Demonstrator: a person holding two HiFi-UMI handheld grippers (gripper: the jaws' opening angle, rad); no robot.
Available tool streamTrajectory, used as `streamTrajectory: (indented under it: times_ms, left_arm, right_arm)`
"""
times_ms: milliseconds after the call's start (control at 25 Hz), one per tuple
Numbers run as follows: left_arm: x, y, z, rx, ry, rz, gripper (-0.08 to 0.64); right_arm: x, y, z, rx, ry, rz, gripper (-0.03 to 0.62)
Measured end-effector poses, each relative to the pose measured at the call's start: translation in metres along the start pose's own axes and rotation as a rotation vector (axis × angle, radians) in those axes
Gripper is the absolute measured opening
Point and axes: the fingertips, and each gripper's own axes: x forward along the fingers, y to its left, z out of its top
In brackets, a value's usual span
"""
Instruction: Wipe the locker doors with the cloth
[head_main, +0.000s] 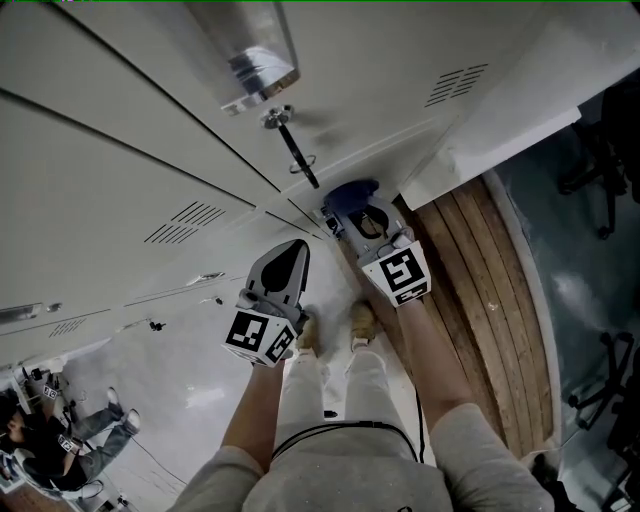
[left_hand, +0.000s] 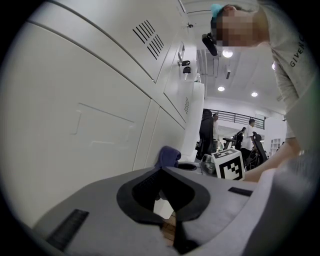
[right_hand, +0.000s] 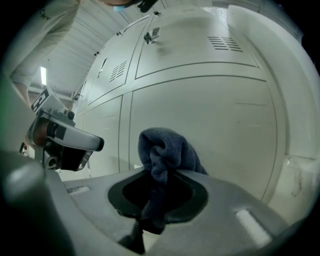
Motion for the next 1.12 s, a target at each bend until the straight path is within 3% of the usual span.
streamTrajectory:
  times_ms: [800, 1120]
  left_arm:
    - [0.017, -0.007, -0.015, -0.005, 0.021, 0.026, -0.002]
    - [0.022, -0.011, -0.021, 0.005, 0.031, 0.021, -0.002]
  right_arm:
    - [-0.043, -0.128, -0.036, 0.071, 0.062, -0.207, 0.060]
    - [-0.049, -0.146, -0.043, 0.073, 0.059, -0.237, 0.060]
